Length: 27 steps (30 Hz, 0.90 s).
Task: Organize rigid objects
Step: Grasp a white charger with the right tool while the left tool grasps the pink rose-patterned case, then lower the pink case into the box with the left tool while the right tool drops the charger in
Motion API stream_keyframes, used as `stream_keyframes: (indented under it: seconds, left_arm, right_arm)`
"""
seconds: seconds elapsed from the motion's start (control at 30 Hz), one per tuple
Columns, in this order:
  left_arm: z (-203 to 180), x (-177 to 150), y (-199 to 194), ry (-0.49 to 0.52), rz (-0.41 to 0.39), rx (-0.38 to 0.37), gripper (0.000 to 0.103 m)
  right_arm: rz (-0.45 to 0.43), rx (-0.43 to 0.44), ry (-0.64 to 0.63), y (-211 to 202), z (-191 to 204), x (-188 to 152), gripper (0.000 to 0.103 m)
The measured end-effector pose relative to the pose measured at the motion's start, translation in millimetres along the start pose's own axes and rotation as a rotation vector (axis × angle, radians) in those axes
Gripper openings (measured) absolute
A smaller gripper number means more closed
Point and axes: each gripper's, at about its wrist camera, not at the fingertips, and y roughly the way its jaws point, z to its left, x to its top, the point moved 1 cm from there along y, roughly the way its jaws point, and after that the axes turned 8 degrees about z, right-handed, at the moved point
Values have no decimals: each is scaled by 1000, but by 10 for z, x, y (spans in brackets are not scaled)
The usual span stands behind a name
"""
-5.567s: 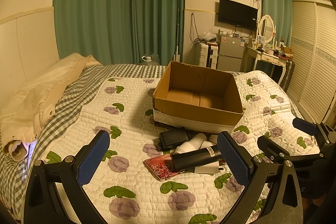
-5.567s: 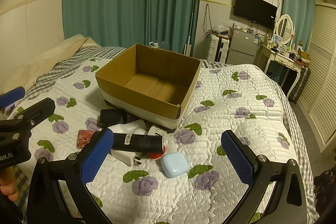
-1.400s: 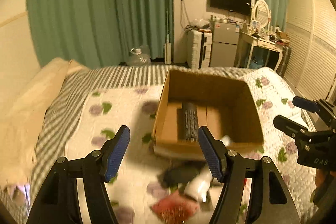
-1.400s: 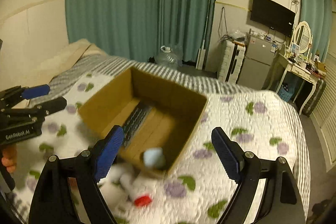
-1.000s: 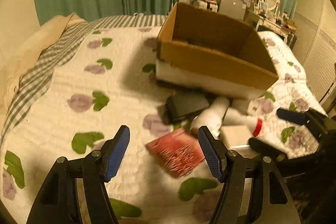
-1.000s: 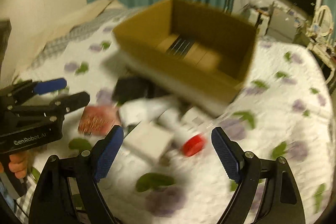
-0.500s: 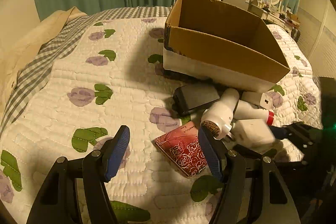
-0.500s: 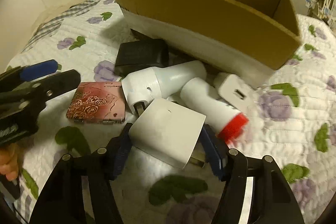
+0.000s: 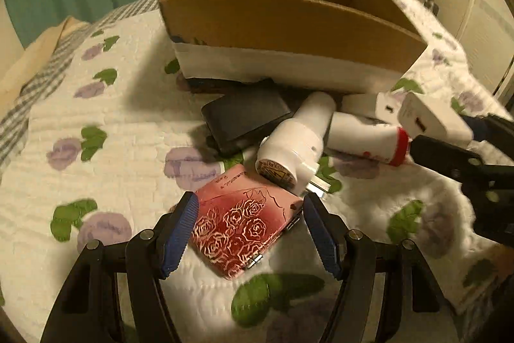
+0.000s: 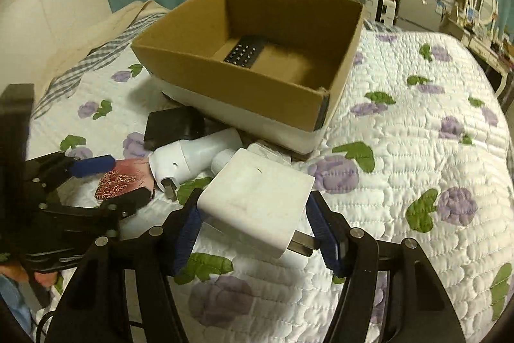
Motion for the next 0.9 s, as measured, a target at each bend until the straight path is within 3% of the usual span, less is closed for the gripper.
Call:
stream_keyframes:
  seconds: [0.13,0.27,0.37,0.5,0.53,0.63,0.83,0.9]
  left_arm:
    - [-53,30,186,36,27,69,80]
    - [44,75,258,6,46,31,85]
    - [155,105,327,-34,64,-19,86]
    - [114,78,230,-18,43,8,80]
    - [103,62,184,-16,36,20,75]
    - [59,35,-12,7,-18,72,33]
    - [114,76,-304,-2,-88,114,12]
    - [102,68,-458,-15,-124,87,9]
  right_arm:
    - [10,16,1,28,-8,-5,64]
    - [15,28,12,56,-18,-6,64]
    - [17,34,16,53,-17,-11,64]
    - [4,37,10,-7,3,-16,64]
    - [1,36,10,-21,1,-16,64]
    - [-4,30,13,-43,-9,-20,64]
    - [-11,24,-3,-88,49,-17,64]
    - [-16,20,-10,-113,68,-13,64]
